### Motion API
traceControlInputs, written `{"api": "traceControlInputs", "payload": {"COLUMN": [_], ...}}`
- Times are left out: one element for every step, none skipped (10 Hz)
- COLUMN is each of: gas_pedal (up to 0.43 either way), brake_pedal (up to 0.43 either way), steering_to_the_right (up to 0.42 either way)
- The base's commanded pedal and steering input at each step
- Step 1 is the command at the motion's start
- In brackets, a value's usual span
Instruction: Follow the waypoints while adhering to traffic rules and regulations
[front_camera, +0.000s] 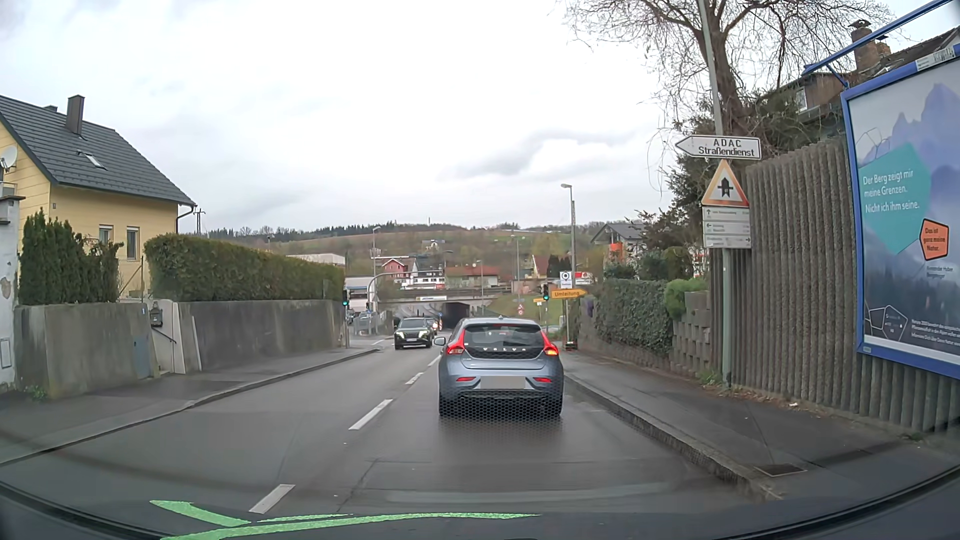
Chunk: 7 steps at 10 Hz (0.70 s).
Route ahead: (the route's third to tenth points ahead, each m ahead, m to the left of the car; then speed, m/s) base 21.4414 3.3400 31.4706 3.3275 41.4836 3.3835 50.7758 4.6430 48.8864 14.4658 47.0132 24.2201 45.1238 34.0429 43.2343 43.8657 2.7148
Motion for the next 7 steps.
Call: {"api": "traceControlInputs", "payload": {"gas_pedal": [0.000, 0.000, 0.000, 0.000, 0.008, 0.008, 0.020], "brake_pedal": [0.000, 0.000, 0.000, 0.000, 0.000, 0.000, 0.000], "steering_to_the_right": [-0.005, -0.005, -0.004, -0.004, -0.004, -0.003, -0.002]}}
